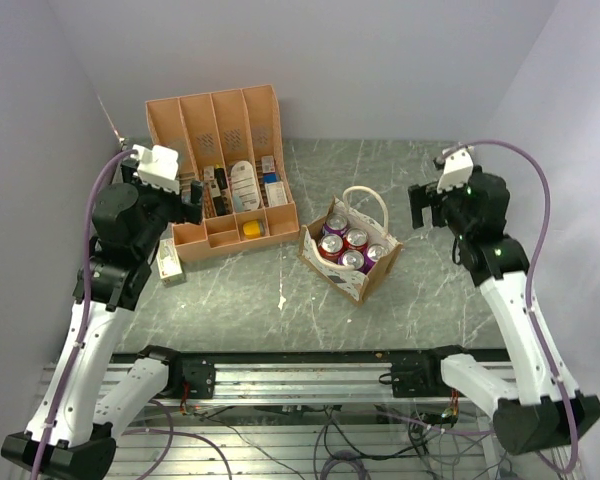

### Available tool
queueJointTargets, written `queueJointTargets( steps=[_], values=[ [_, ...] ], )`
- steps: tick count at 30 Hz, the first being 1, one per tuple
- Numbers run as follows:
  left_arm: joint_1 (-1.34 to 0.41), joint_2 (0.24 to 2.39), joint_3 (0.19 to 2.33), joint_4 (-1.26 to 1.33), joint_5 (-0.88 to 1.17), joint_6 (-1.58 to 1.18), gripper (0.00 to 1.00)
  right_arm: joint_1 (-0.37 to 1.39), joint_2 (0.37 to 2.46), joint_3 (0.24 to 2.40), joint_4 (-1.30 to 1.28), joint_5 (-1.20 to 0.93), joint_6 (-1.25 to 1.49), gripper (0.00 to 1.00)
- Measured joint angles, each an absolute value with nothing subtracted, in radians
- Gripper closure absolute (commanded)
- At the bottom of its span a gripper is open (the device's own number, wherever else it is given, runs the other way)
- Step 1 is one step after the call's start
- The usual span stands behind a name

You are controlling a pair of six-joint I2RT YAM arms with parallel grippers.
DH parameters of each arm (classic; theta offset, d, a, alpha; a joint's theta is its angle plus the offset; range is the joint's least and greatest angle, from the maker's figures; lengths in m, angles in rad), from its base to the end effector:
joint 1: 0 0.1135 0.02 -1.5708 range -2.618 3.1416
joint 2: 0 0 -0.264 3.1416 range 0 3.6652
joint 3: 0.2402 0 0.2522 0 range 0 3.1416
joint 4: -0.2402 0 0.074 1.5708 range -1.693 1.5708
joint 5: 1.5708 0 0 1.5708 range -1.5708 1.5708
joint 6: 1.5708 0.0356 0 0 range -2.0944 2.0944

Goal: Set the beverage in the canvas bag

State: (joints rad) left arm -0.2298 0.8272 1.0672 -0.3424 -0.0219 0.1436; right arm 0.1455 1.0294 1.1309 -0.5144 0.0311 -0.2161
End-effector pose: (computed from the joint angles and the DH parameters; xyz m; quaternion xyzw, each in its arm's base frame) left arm 0.1696 -0.0389 0.4131 0.1306 0.7308 -0.0207 0.6697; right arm 0.2198 0.0311 0.3803 -0.1421 0.8248 -0.0323 0.5463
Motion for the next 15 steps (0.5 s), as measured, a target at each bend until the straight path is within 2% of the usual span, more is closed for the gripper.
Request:
queueJointTargets(
  steps=[4, 11, 15],
  values=[
    [-0.215, 0.81, 1.071, -0.341, -0.028, 0.136, 0.01, 0.146, 0.9, 0.973, -0.409, 0.033, -0.21, 0.0],
    [-0.17, 0.773, 1.072, -0.34, -0.108, 0.103, 0.01, 0.056, 0.78, 0.881, -0.342, 0.023, -0.198, 0.0],
    [-0.16, 0.755, 1.056, -0.34, -0.059, 0.105, 0.01, 0.022, 0.7, 0.825, -0.335, -0.016, -0.206, 0.0]
  ],
)
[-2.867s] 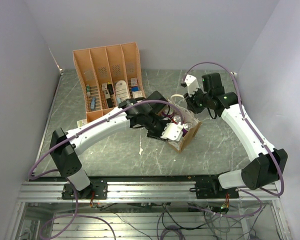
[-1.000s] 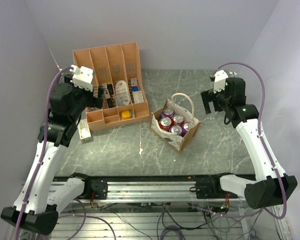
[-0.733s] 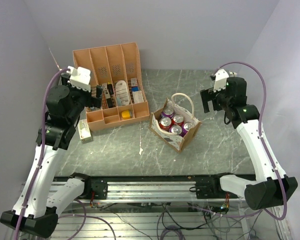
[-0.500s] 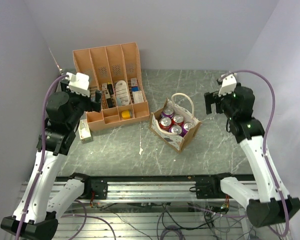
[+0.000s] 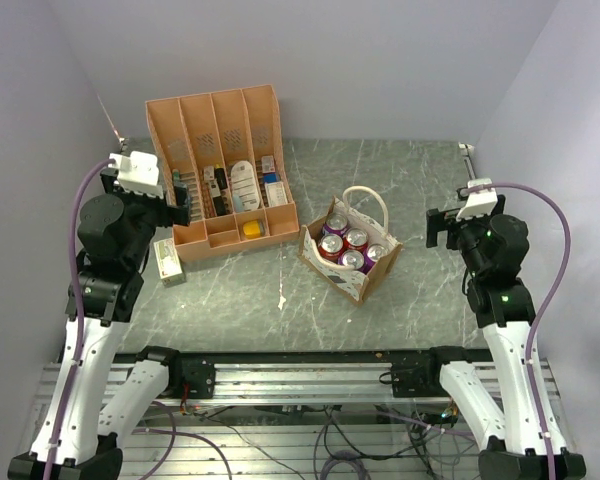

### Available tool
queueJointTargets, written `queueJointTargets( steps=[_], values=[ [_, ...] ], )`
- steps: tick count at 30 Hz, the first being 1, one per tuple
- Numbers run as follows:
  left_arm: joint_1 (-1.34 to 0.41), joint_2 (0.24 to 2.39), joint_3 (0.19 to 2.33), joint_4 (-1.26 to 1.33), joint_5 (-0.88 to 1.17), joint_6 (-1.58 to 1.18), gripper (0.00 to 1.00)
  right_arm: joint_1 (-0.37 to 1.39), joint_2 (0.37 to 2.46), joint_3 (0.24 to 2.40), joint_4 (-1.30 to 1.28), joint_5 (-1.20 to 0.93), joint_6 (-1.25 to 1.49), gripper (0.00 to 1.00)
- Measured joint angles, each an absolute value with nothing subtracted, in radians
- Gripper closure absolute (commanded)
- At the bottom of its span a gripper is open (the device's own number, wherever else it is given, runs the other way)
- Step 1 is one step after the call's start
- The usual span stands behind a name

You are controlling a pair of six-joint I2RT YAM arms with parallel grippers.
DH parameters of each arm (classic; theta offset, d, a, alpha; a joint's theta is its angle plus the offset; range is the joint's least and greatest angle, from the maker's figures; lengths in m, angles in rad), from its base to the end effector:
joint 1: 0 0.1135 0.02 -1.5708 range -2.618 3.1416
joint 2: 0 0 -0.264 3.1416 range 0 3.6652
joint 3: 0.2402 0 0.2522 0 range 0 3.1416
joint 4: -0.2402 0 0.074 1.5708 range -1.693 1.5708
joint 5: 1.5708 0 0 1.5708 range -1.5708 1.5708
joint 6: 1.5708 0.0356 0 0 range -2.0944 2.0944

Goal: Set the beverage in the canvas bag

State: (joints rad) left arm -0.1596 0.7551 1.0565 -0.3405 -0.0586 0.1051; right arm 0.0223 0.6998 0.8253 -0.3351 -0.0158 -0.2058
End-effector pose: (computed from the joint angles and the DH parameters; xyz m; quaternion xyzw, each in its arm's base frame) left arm 0.1517 -0.0223 0.4202 0.0750 0.7169 0.0022 0.6932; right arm 0.1607 0.0041 0.3509 -0.0934 0.7716 -0.0515 0.6272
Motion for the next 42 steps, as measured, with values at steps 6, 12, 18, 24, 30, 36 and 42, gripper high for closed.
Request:
queueJointTargets(
  steps=[6, 12, 18, 24, 30, 36, 42],
  values=[
    [-0.156, 0.736, 1.016, -0.343, 0.003, 0.104, 0.01, 0.015, 0.686, 0.826, -0.336, -0.057, -0.221, 0.0],
    [-0.153, 0.734, 1.023, -0.359, 0.035, 0.111, 0.01, 0.01, 0.676, 0.83, -0.338, -0.057, -0.229, 0.0],
    [-0.152, 0.725, 1.057, -0.392, 0.051, 0.121, 0.01, -0.002, 0.683, 0.83, -0.338, -0.049, -0.229, 0.0],
    [-0.152, 0.722, 1.058, -0.399, 0.049, 0.123, 0.01, -0.012, 0.697, 0.83, -0.336, -0.009, -0.24, 0.0],
    [-0.152, 0.722, 1.058, -0.401, 0.033, 0.122, 0.01, -0.014, 0.697, 0.83, -0.334, 0.013, -0.252, 0.0],
    [-0.152, 0.714, 1.058, -0.401, 0.013, 0.123, 0.01, -0.014, 0.696, 0.83, -0.334, 0.01, -0.262, 0.0],
    [-0.152, 0.709, 1.057, -0.401, -0.002, 0.123, 0.01, -0.015, 0.698, 0.83, -0.334, 0.012, -0.269, 0.0]
  ],
)
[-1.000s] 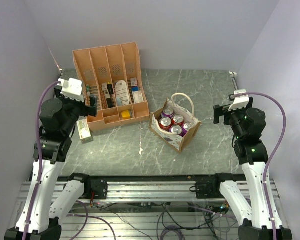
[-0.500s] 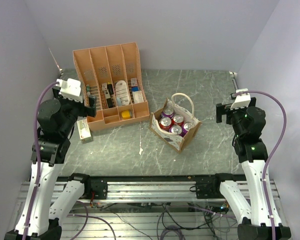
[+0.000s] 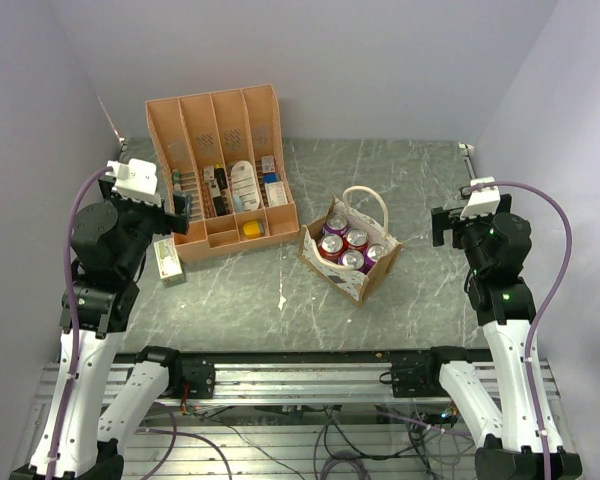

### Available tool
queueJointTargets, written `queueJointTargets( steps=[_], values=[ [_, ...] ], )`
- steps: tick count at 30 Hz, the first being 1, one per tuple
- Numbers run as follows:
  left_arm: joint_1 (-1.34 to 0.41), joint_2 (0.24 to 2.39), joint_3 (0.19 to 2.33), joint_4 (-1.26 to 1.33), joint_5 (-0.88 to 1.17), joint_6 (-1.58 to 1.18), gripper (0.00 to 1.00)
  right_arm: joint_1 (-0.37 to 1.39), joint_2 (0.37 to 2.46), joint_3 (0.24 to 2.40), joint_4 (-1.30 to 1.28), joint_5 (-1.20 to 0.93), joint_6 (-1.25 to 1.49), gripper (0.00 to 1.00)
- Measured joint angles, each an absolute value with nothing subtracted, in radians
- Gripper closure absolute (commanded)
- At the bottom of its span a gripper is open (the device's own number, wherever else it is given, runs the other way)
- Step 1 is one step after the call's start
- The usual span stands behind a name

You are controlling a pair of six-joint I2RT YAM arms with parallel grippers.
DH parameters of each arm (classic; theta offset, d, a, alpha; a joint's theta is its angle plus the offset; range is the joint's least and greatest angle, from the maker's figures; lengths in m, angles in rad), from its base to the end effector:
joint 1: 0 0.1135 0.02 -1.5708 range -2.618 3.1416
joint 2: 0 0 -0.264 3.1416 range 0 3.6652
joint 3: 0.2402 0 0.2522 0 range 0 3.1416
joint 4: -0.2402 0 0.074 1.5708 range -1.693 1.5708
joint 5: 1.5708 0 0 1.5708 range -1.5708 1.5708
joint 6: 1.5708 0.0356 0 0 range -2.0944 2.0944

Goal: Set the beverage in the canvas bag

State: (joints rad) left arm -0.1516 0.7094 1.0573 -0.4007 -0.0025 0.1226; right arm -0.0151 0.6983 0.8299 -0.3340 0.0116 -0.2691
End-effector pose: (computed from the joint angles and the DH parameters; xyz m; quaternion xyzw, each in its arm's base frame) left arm 0.1374 -0.0209 0.4196 0.0983 0.7188 -0.0091 0.6881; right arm 0.1601 -0.0028 0.3528 -0.0945 0.7691 -0.0940 0.6250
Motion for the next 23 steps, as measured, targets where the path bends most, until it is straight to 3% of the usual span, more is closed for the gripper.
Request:
queueJointTargets(
  steps=[23],
  values=[
    [-0.147, 0.711, 1.046, -0.4, 0.007, 0.123, 0.01, -0.016, 0.705, 0.823, -0.319, 0.051, -0.279, 0.0]
  ],
)
